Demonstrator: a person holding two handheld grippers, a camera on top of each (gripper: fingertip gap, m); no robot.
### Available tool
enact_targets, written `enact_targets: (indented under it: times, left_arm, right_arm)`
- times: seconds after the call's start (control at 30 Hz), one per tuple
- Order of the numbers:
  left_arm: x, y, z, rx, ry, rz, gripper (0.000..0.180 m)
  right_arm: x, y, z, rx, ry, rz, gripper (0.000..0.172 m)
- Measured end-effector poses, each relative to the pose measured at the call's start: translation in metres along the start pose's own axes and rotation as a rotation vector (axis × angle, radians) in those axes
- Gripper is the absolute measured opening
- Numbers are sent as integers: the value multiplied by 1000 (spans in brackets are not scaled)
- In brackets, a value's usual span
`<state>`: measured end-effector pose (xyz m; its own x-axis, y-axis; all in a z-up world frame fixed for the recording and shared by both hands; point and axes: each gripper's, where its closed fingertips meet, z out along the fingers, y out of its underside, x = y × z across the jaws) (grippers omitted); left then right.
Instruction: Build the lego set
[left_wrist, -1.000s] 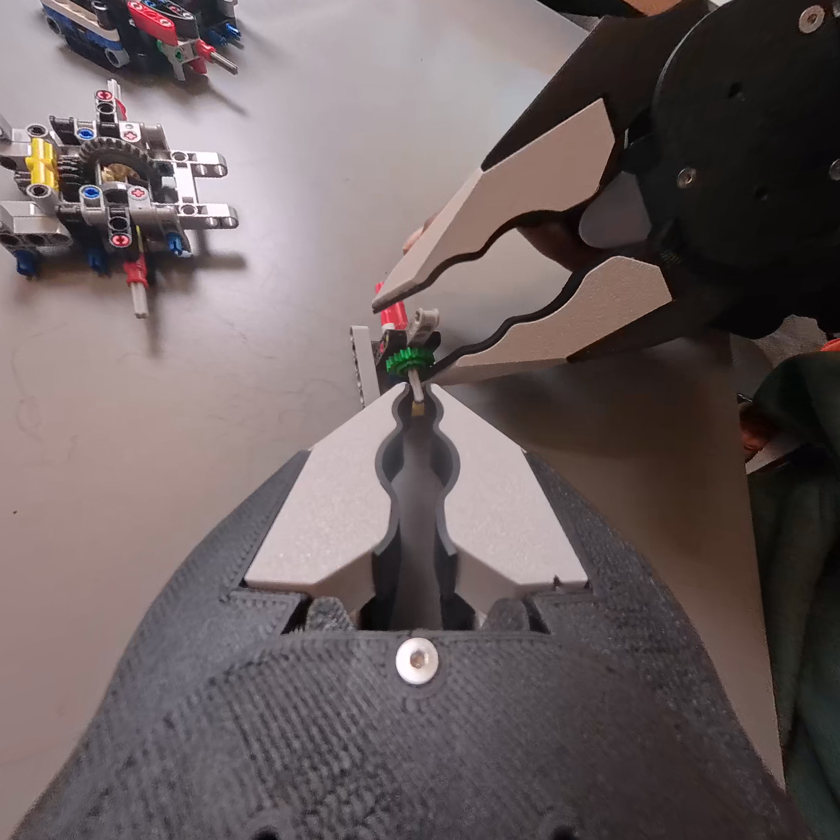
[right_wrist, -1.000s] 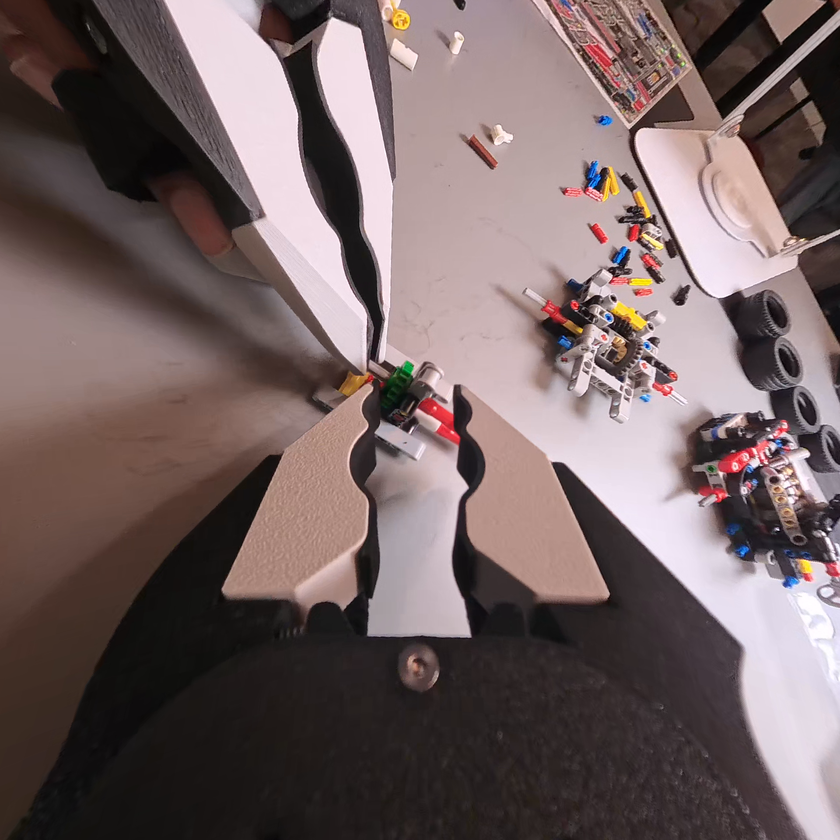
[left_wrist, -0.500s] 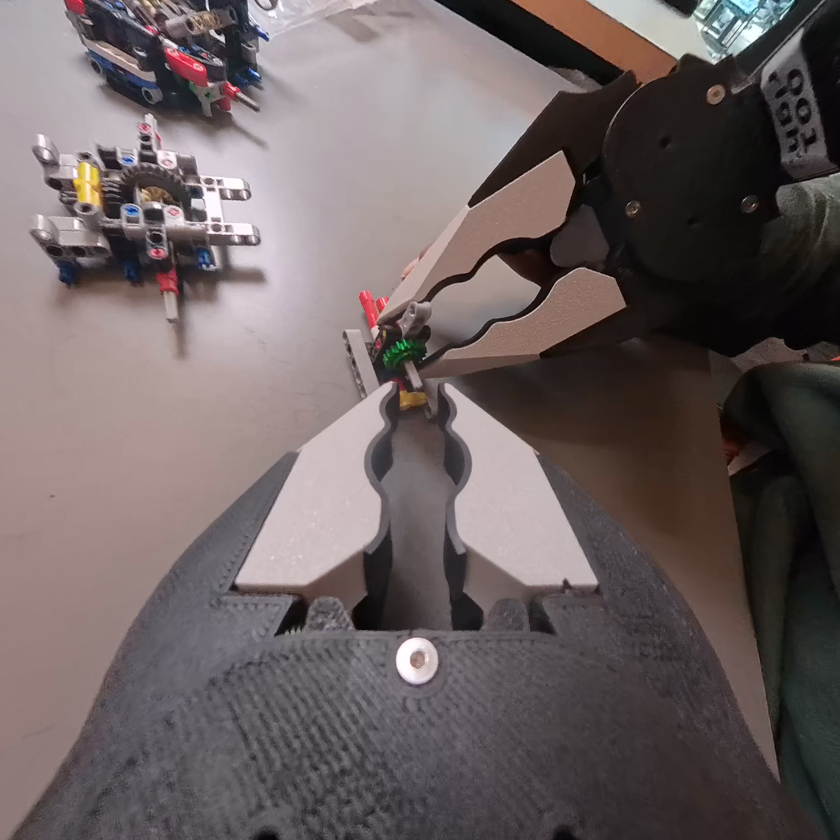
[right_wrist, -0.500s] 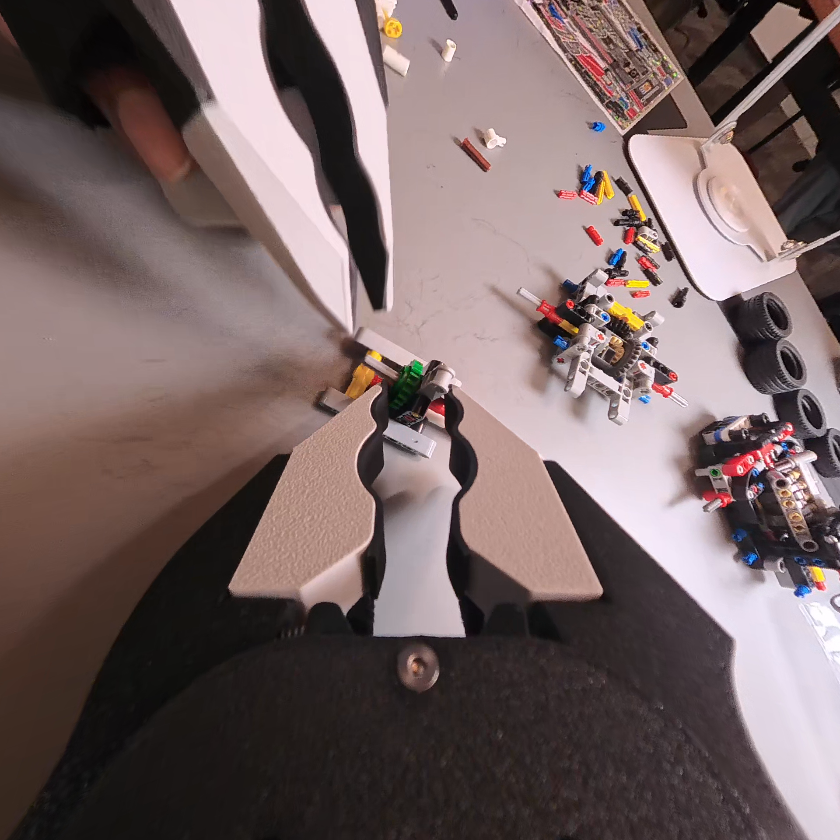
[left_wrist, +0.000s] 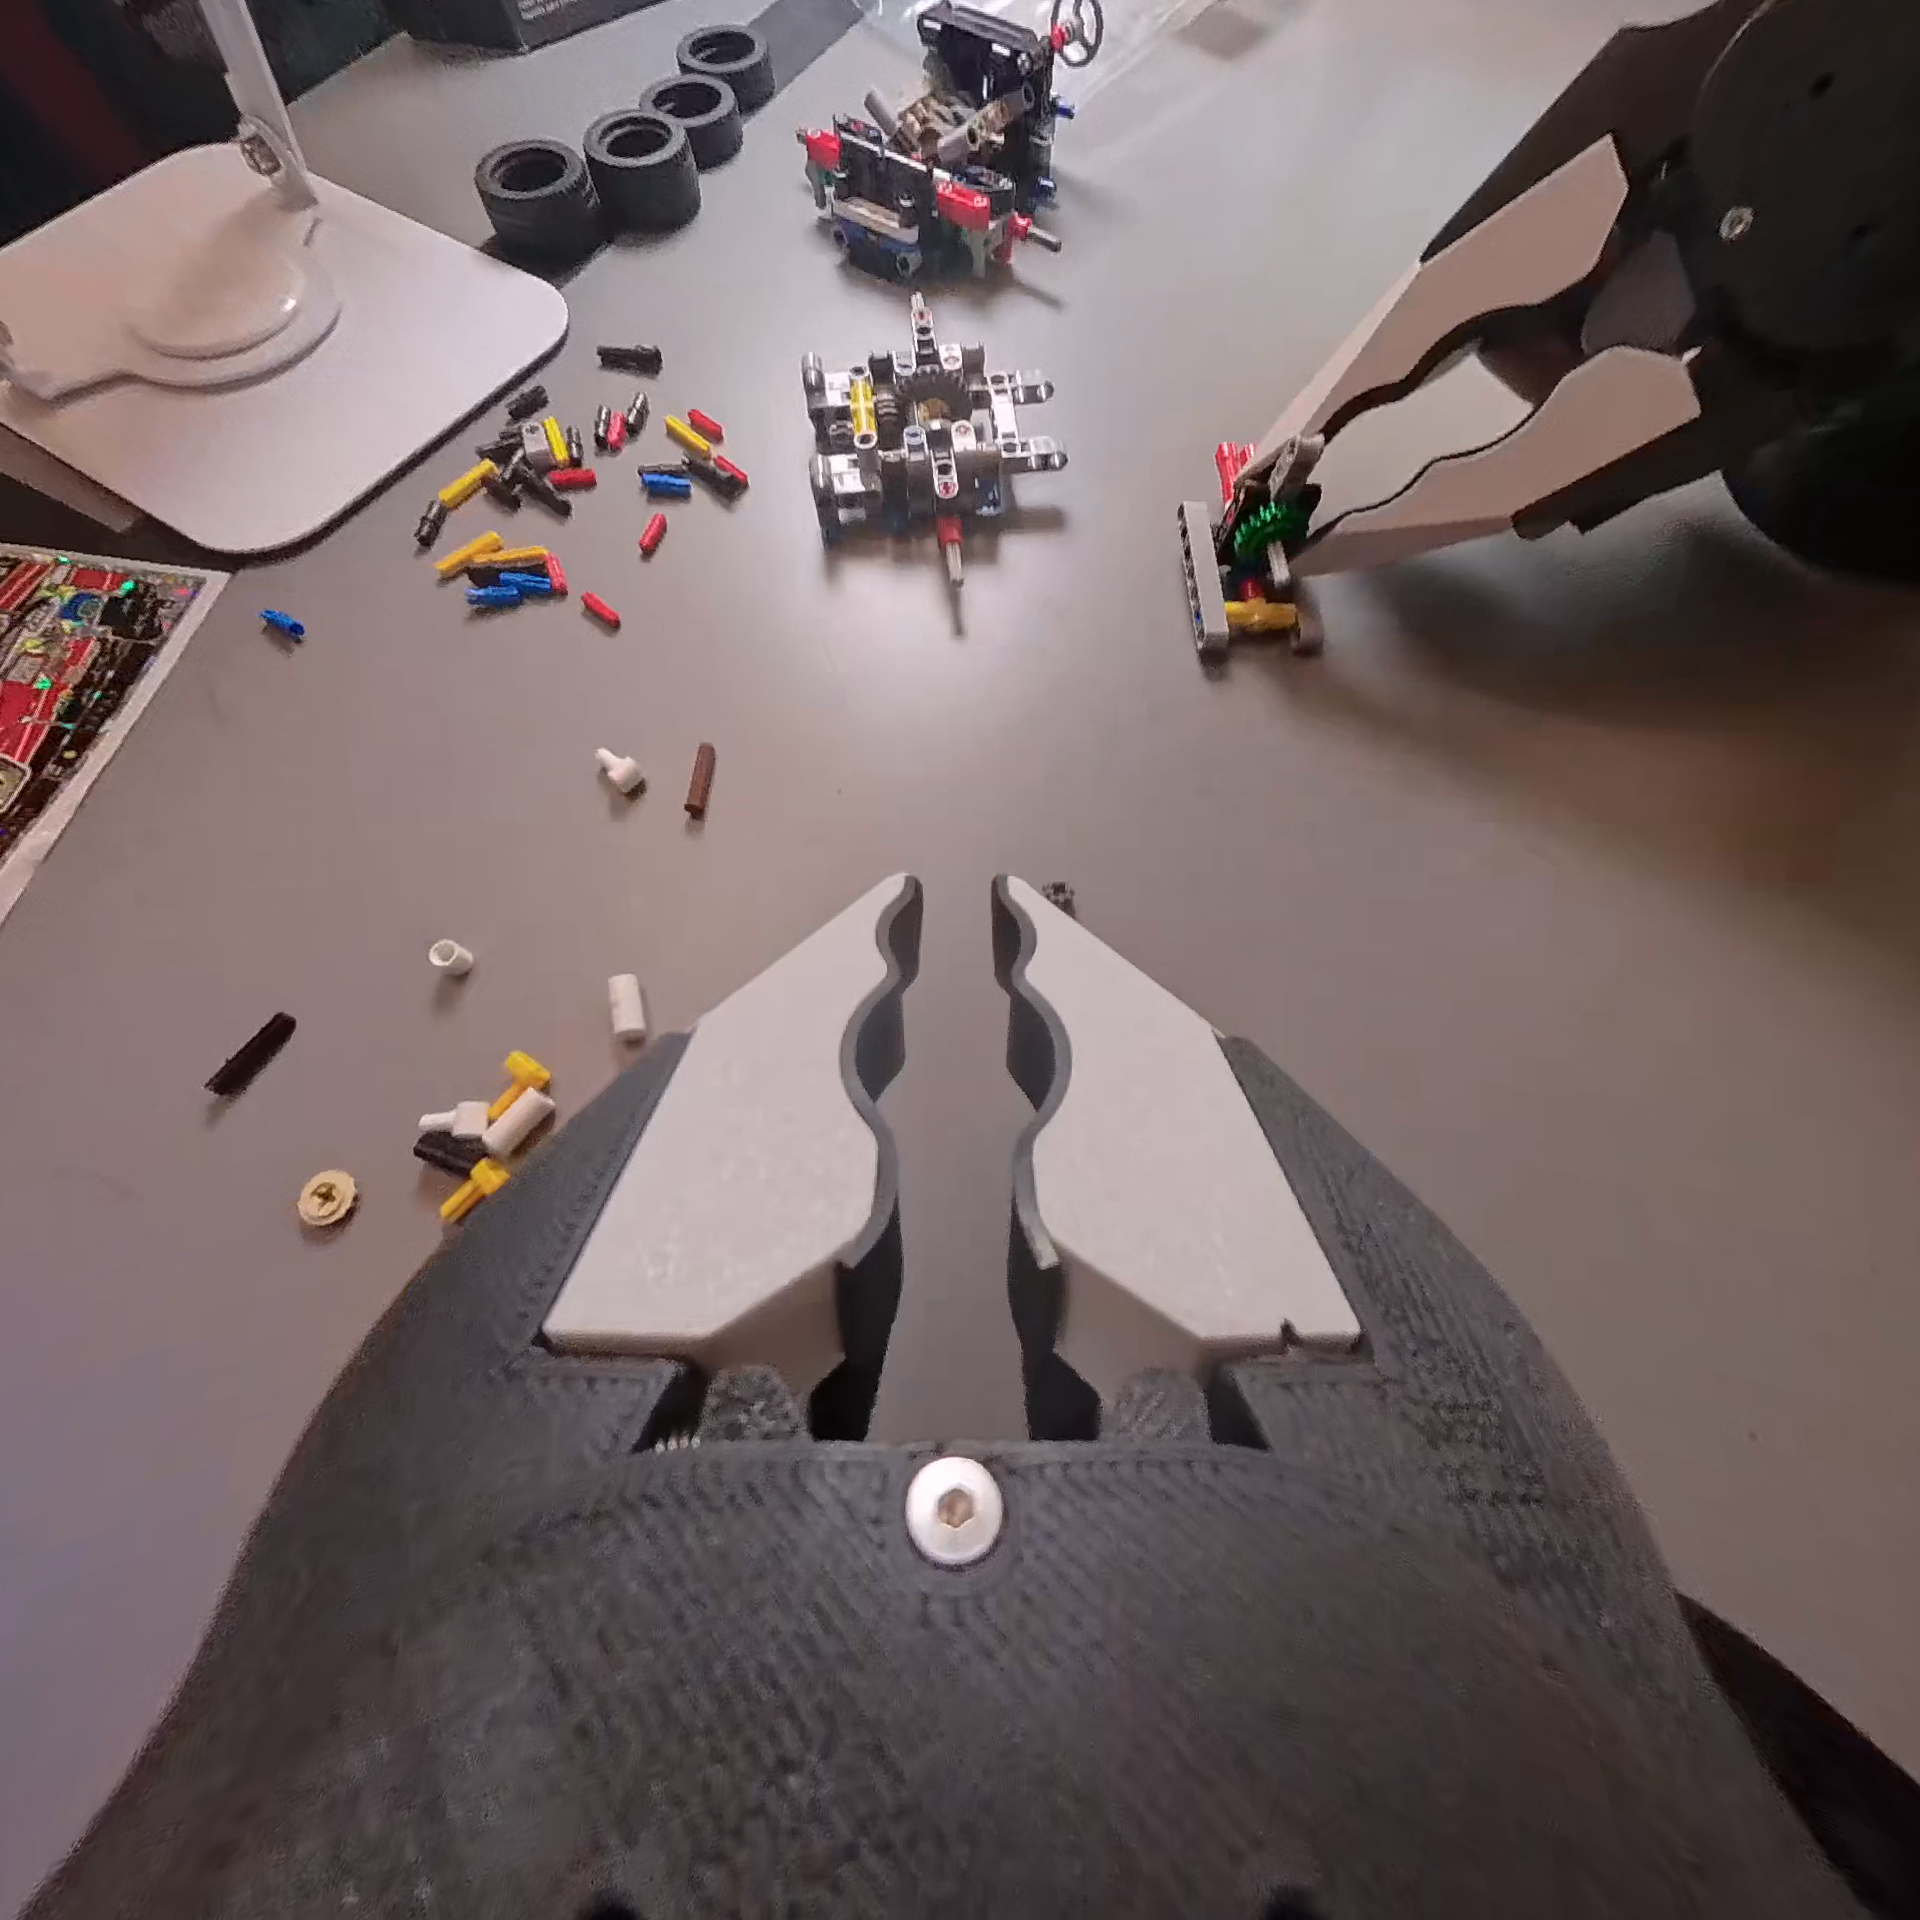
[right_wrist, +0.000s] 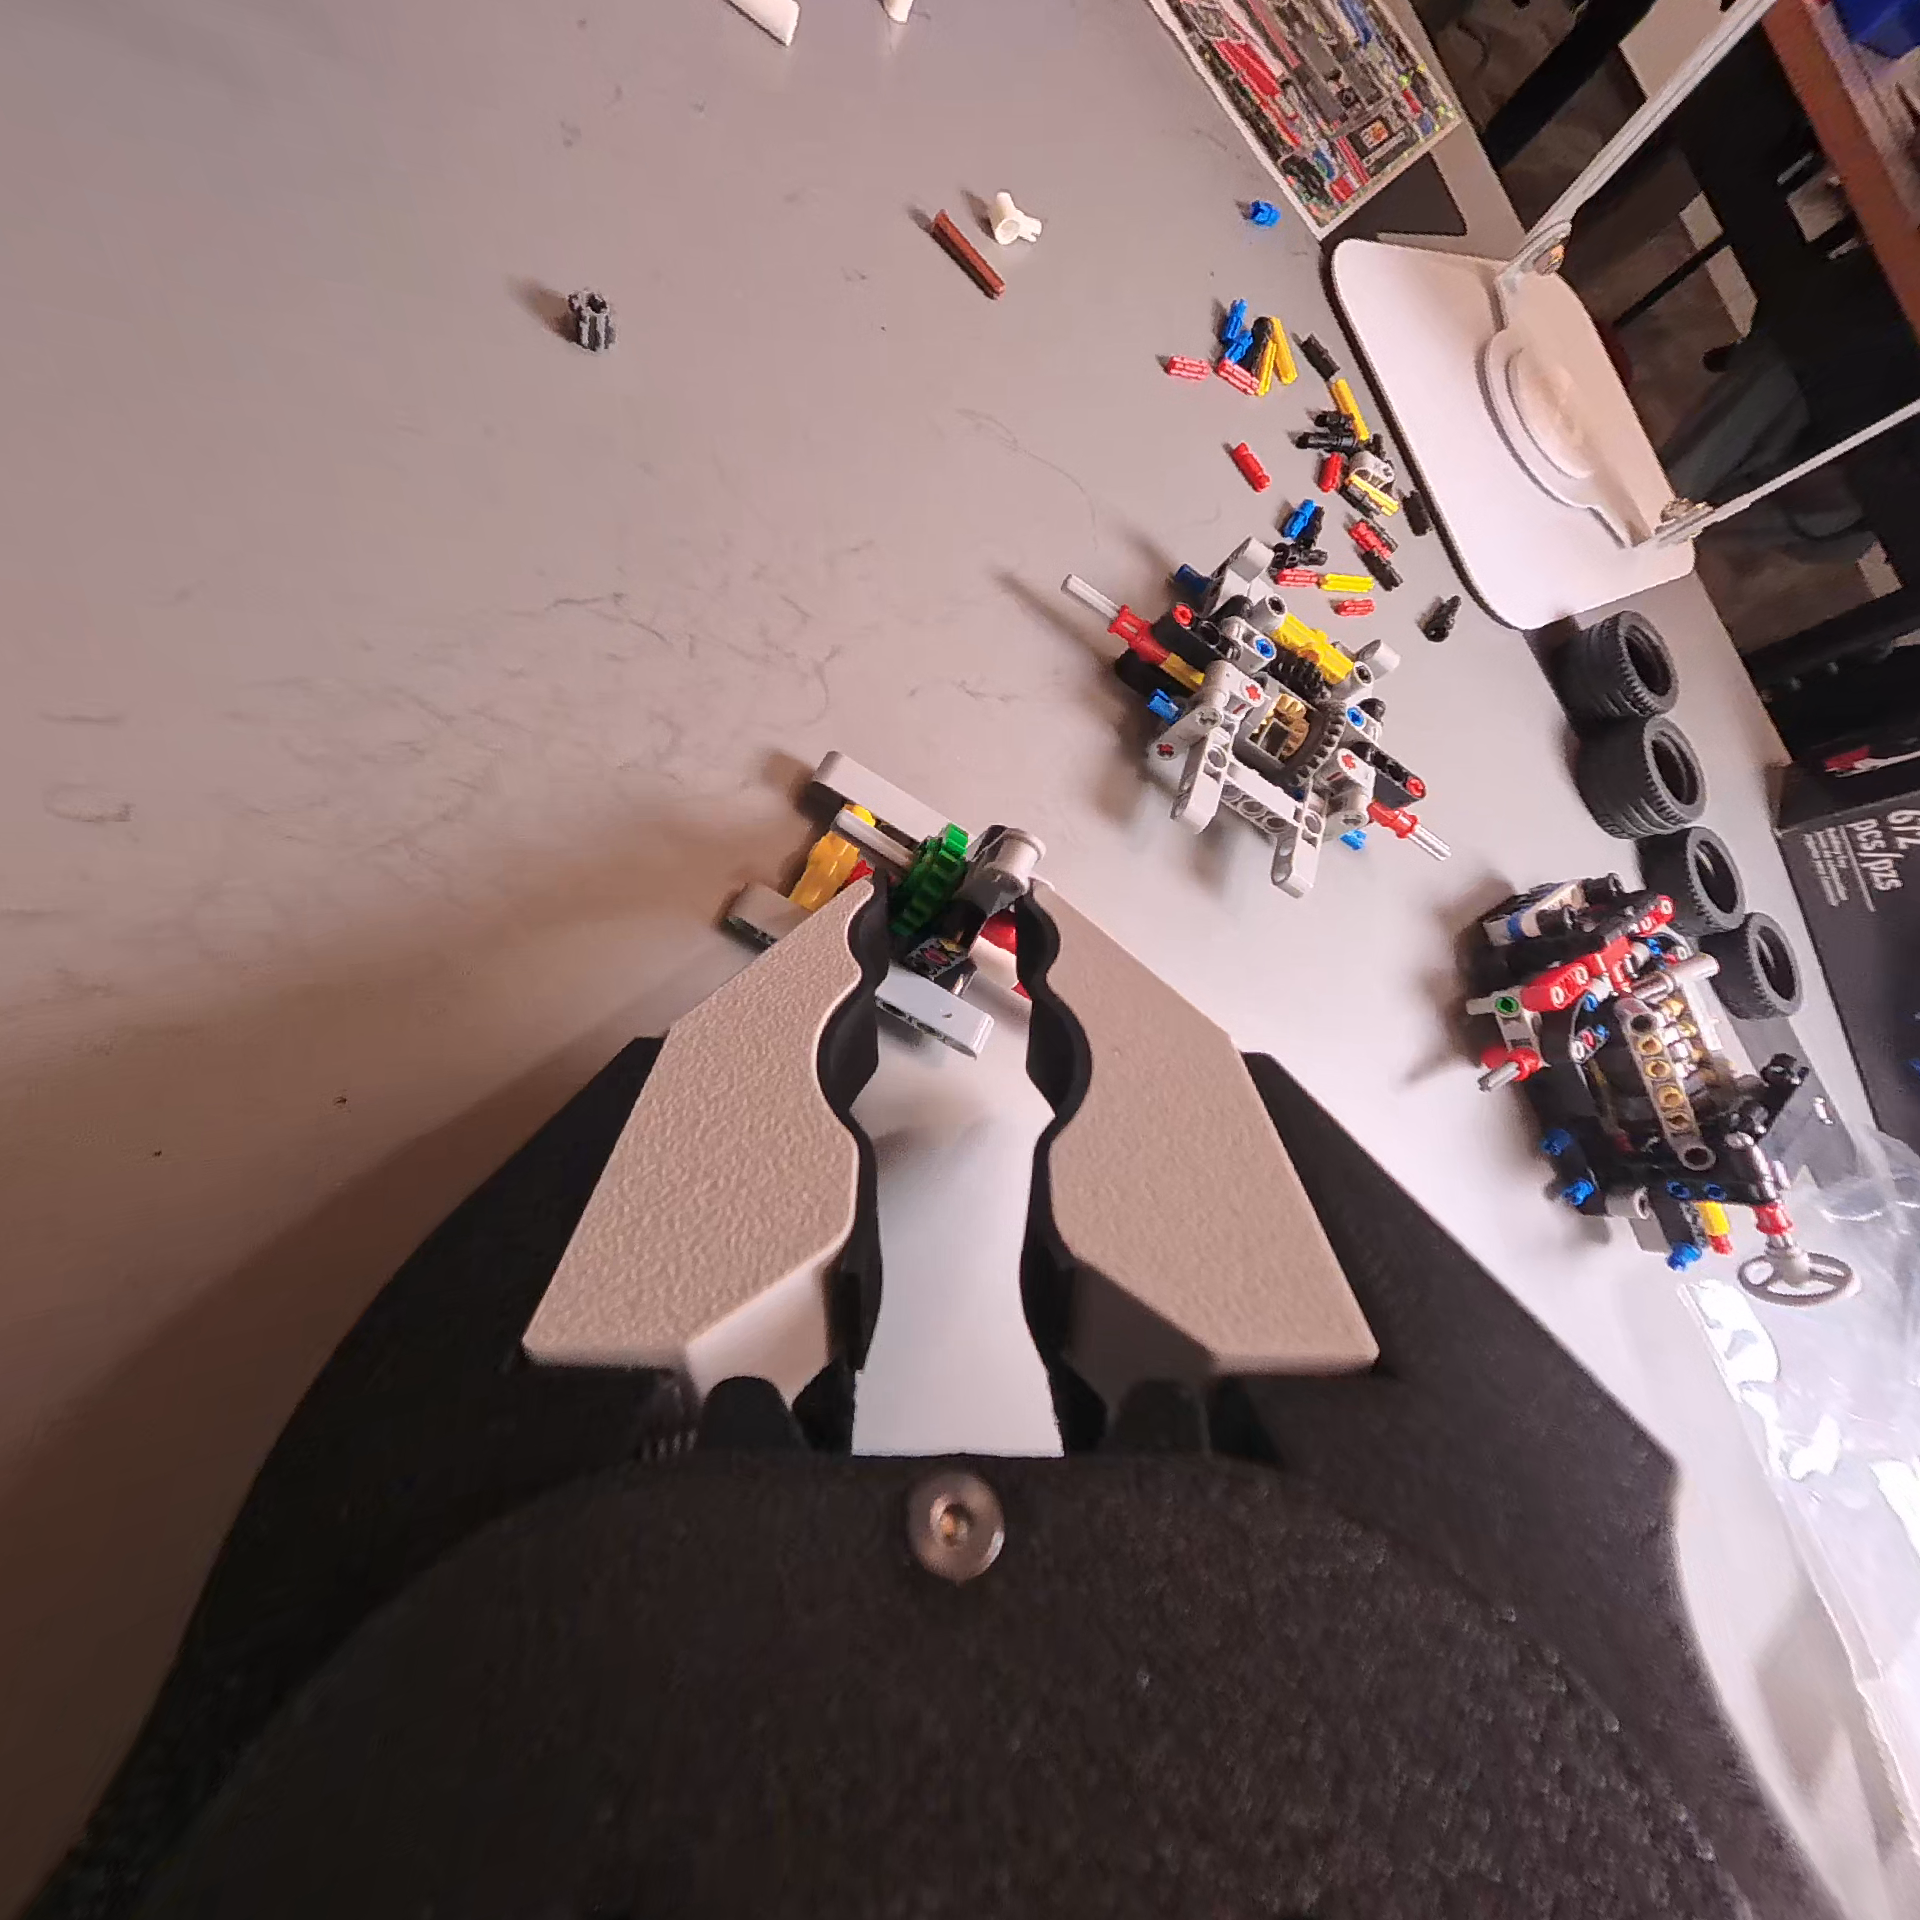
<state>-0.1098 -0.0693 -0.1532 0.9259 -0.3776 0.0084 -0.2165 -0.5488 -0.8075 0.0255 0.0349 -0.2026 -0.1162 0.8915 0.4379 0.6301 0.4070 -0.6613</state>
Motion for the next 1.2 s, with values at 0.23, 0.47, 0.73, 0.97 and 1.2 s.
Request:
enact_targets:
  times: [0.23,0.47,0.73,0.97,1.2]
  left_arm:
    - [18,30,45,-145,71,199,14]
    - [30,30,64,-226,159,320,12]
    - [28,24,71,-137,103,302,8]
    - [54,-42,63,274,72,223,7]
    - [83,-59,83,364,89,156,7]
  right_arm:
    - [2,1,1,17,-6,27,22]
    - [5,4,0,28,-14,67,21]
    - [6,4,1,50,-55,145,21]
    - [6,2,-1,76,-87,225,20]
    - [1,-4,-2,110,-131,301,19]
